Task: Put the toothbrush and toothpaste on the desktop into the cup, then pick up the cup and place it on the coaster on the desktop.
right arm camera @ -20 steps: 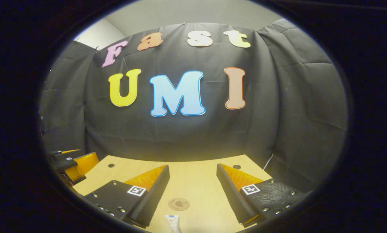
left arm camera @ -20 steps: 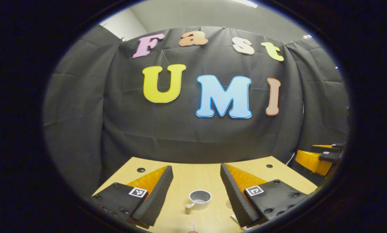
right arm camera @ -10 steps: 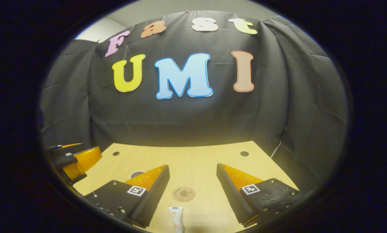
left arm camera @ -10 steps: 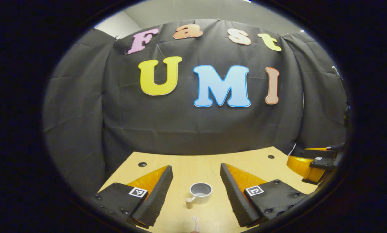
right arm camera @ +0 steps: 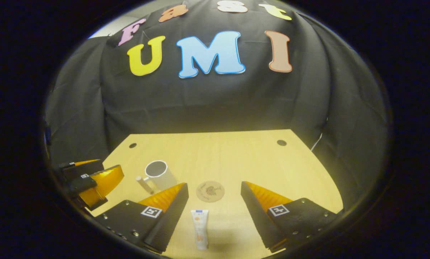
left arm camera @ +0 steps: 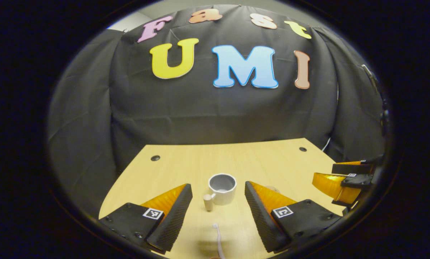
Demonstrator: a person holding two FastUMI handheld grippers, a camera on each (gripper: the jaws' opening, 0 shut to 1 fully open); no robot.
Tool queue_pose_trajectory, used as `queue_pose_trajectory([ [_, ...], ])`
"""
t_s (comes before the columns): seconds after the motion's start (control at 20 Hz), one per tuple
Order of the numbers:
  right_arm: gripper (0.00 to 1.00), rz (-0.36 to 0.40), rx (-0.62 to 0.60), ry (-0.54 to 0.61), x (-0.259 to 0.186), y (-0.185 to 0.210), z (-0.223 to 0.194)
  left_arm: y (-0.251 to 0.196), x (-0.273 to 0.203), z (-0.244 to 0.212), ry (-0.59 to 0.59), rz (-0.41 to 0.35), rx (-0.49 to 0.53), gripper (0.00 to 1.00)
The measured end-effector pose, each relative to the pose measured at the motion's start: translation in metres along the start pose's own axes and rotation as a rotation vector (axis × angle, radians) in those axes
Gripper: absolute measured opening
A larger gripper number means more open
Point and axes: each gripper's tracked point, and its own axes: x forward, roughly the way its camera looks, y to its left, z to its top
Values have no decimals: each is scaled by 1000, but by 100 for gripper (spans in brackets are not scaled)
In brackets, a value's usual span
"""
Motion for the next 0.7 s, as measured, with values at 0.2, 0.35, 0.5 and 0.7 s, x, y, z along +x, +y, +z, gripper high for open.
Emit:
queue_pose_trajectory([
  [0.2, 93, -2, 3, 149, 11, -4, -42, 4, 13, -46, 117, 5, -36, 95],
  [0.35, 94, 7, -1, 266, 19, -5, -72, 7, 23, -81, 214, 16, -55, 95],
  [0.5, 93, 26, -14, 370, 27, 1, -102, 9, 31, -114, 307, 23, -65, 100],
  [0.7, 94, 53, -57, 488, 34, 8, -136, 12, 36, -167, 461, 48, -99, 96],
])
